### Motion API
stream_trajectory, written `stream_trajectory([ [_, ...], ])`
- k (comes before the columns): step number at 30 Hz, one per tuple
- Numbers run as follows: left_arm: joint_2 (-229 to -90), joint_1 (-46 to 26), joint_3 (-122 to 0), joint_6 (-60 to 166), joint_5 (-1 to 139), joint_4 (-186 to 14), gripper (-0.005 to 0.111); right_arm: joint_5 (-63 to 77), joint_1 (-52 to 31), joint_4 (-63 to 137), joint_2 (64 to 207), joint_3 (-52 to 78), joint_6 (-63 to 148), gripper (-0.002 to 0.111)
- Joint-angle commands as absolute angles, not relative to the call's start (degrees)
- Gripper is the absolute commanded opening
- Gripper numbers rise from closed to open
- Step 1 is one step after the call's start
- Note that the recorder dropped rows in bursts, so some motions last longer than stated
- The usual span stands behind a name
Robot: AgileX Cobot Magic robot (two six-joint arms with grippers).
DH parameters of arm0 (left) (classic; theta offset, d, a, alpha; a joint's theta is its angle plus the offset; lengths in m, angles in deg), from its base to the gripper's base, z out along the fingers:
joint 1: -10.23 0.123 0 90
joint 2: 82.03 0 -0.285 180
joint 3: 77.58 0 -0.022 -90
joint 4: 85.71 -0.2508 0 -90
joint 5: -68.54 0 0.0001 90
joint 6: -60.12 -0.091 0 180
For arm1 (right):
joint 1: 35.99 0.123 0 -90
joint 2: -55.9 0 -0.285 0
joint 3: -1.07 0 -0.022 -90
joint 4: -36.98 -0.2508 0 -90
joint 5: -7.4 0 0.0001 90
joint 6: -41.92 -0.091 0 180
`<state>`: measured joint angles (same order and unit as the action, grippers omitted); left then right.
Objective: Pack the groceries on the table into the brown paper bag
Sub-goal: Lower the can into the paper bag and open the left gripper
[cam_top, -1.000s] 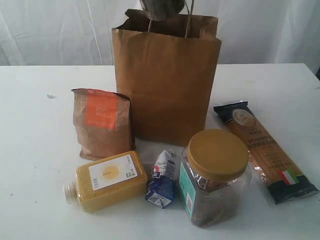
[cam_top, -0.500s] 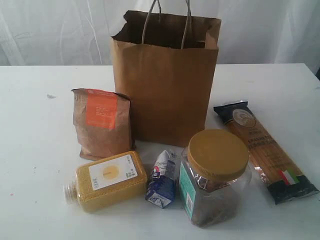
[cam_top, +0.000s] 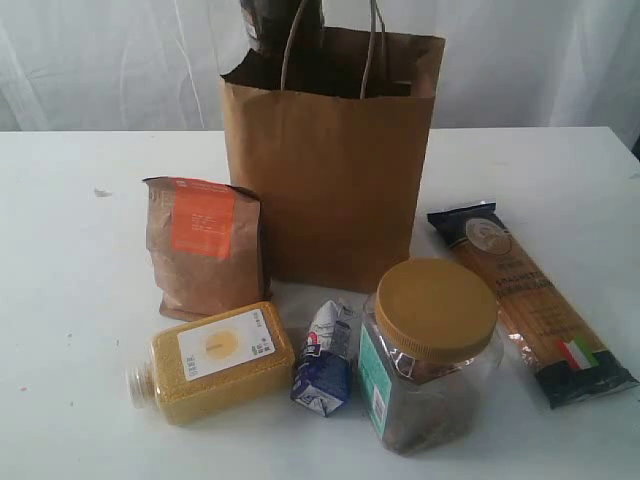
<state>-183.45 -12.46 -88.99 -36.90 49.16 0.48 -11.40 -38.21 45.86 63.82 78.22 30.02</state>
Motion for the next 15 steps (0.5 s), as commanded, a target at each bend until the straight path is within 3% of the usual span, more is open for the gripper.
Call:
stream_trajectory([
  [1,-184.60,-12.78,-89.73,-37.29,44.25,2.95,0.000,-10.90,-38.31,45.89,63.68,78.29,30.52,0.000],
  [15,-187.41,-12.78,-85.75,-35.78,49.52,2.41,0.000,-10.90,-38.31,45.89,63.68,78.29,30.52,0.000],
])
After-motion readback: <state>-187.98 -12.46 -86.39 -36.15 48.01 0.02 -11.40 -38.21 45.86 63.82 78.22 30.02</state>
